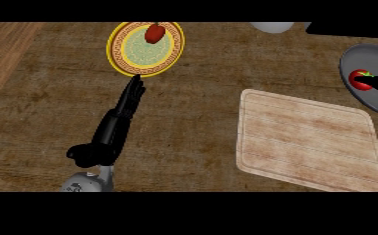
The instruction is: Pick the tomato from the cutting board and place it in the pan
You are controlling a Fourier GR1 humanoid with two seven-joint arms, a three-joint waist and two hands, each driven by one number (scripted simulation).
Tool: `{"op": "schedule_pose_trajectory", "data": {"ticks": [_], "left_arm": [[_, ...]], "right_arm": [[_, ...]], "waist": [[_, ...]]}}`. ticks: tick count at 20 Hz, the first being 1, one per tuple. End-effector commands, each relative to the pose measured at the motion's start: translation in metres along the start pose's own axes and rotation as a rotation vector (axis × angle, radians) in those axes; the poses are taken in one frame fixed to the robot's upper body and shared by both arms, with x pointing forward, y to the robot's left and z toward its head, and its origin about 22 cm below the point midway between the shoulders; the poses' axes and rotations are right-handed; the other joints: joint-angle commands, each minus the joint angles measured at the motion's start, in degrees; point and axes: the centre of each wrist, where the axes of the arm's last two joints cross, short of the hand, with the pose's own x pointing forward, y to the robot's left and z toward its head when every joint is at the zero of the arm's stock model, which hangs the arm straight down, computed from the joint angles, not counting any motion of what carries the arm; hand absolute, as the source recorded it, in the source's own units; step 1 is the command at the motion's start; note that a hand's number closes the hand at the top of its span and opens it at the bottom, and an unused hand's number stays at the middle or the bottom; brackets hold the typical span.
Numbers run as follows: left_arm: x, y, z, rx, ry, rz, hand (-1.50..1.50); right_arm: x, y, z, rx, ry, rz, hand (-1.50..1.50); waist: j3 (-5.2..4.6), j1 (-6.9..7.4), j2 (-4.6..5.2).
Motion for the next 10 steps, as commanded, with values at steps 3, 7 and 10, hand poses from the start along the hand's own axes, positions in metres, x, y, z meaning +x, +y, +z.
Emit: {"op": "schedule_pose_trajectory", "data": {"ticks": [3,7,10], "left_arm": [[0.004,0.006,-0.003,0.012,-0.011,-0.012,0.00],[0.000,0.008,0.003,0.051,0.009,-0.010,0.00],[-0.011,0.012,0.012,0.039,0.017,0.005,0.00]], "right_arm": [[-0.012,-0.040,0.012,-0.015,0.001,-0.189,-1.50],[-0.025,-0.077,0.031,0.026,-0.019,-0.322,-1.50],[-0.040,-0.085,0.048,0.133,-0.014,-0.391,-1.50]], "waist": [[0.00,-1.11,-0.16],[0.04,-1.95,-0.53],[-0.03,-2.14,-0.53]]}}
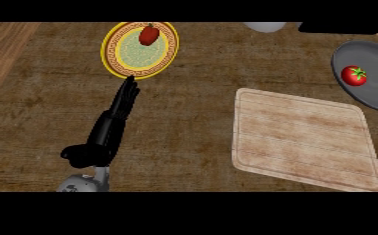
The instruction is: Pick the tomato from the cutting board and place it in the pan
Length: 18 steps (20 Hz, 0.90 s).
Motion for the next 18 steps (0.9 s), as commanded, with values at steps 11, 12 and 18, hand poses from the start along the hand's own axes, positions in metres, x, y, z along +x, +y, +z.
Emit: {"op": "schedule_pose_trajectory", "data": {"ticks": [11,12,18], "left_arm": [[-0.002,0.009,0.001,0.020,0.005,0.008,0.00],[-0.009,0.002,0.004,0.033,0.015,-0.004,0.00],[-0.010,0.003,0.010,0.015,0.009,-0.012,0.00]], "right_arm": [[-0.019,-0.042,0.047,0.165,-0.082,-0.080,-1.50],[-0.015,-0.053,0.053,0.165,-0.073,-0.073,-1.50],[-0.021,-0.061,0.067,0.190,-0.054,-0.034,-1.50]], "waist": [[0.00,-0.92,-0.46],[0.01,-1.25,-0.42],[0.04,-0.99,-0.54]]}}
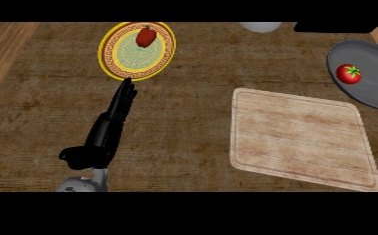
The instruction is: Pick the tomato from the cutting board and place it in the pan
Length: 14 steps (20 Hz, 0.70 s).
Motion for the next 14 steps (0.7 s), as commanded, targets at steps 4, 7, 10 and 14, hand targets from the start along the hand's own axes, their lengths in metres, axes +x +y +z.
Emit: {"op": "schedule_pose_trajectory", "data": {"ticks": [4,7,10,14], "left_arm": [[0.002,-0.012,0.001,-0.003,-0.009,0.006,0.00],[0.006,0.007,0.001,0.006,0.003,-0.002,0.00],[-0.001,0.003,-0.001,-0.021,0.006,0.009,0.00],[0.003,0.001,0.005,0.007,0.000,-0.015,0.00]], "right_arm": [[-0.016,0.007,0.014,0.091,-0.085,-0.064,-1.50],[-0.005,-0.015,0.022,0.087,-0.100,-0.036,-1.50],[-0.004,-0.015,0.019,0.068,-0.087,-0.024,-1.50],[-0.006,-0.014,0.021,0.082,-0.092,0.022,-1.50]], "waist": [[-0.01,0.24,-0.12],[-0.01,0.08,-0.20],[-0.02,0.07,0.00],[-0.06,0.22,-0.28]]}}
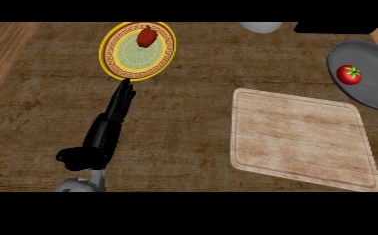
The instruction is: Pick the tomato from the cutting board and place it in the pan
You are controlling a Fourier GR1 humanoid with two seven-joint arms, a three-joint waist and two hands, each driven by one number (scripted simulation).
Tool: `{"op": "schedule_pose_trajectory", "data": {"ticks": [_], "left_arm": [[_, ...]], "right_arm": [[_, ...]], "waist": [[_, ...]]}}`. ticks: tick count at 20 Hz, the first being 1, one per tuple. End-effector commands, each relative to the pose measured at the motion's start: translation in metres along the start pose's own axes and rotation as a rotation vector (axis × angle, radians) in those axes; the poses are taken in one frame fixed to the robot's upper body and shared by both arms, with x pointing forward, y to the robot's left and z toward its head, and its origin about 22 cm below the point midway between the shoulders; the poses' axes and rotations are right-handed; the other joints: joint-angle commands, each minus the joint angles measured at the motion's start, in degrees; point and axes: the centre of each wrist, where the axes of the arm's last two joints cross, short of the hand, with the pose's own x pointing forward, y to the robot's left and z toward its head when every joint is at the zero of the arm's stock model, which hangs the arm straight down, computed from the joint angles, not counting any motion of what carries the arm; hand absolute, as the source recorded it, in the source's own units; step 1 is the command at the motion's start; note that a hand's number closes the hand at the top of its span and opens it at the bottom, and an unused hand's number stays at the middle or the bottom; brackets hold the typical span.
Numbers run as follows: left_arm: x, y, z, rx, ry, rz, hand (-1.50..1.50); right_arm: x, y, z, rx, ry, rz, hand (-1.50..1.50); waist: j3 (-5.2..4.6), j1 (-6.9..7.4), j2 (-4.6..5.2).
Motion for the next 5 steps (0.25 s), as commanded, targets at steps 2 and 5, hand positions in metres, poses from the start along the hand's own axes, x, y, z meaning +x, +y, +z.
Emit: {"op": "schedule_pose_trajectory", "data": {"ticks": [2,5], "left_arm": [[-0.001,-0.004,0.002,0.002,-0.004,0.001,0.00],[0.012,0.006,-0.008,0.007,-0.010,-0.002,0.00]], "right_arm": [[0.001,0.001,-0.002,0.049,-0.116,-0.040,-1.50],[-0.005,-0.003,0.009,0.039,-0.136,-0.001,-1.50]], "waist": [[-0.03,0.24,0.02],[0.03,0.00,0.01]]}}
